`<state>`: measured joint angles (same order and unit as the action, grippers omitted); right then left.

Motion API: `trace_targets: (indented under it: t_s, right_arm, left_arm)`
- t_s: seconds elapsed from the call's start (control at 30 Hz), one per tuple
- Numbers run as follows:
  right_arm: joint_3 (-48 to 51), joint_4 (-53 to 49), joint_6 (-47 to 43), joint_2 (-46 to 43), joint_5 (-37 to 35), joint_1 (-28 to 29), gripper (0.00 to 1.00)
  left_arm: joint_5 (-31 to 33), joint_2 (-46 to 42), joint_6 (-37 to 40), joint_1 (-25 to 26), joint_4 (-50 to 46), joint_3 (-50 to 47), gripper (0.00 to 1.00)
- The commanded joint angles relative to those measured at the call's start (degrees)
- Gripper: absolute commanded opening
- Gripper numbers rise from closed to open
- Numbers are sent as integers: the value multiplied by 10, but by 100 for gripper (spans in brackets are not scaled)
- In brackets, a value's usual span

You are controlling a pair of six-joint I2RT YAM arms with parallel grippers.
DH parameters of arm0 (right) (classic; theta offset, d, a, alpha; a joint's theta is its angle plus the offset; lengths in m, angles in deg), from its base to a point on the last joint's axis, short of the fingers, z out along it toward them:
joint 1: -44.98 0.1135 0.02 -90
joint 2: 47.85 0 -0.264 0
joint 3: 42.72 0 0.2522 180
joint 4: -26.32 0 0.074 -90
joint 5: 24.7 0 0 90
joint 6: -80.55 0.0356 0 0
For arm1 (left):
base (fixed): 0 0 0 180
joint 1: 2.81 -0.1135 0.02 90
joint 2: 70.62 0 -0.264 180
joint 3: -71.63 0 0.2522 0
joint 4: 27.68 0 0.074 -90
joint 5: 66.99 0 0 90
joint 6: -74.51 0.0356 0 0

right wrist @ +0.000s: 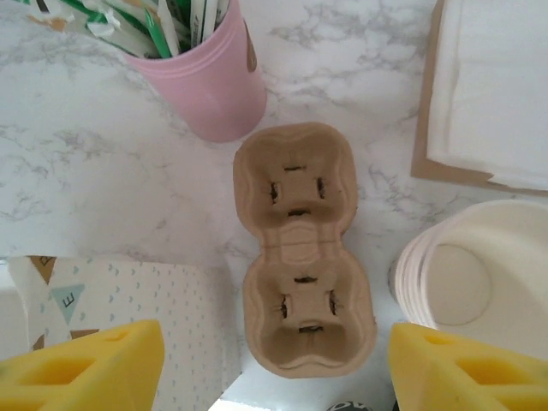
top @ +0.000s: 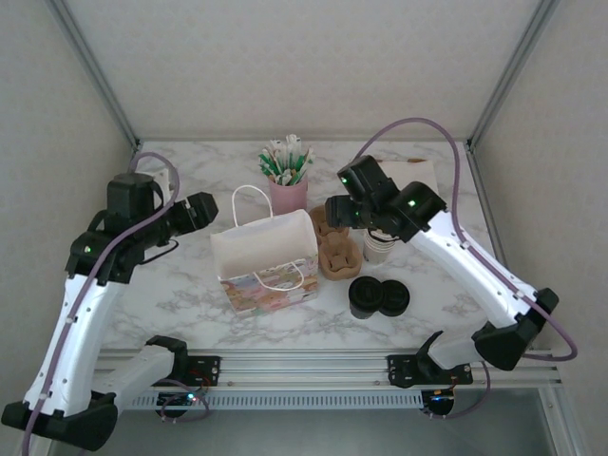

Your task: Pack the takeout coffee

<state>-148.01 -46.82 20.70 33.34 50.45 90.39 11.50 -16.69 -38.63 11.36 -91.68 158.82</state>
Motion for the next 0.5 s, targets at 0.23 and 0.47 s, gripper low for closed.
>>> trace_targets:
  t_s: [0.23, 0.47]
  right_arm:
    - [-11, 2, 0, 87, 24, -10, 59]
    - [-3, 45, -82, 137, 79, -44, 49]
  left_arm:
    - [-30, -58, -25, 12, -15, -63, 71]
    - [-28, -43, -15, 14, -24, -69, 71]
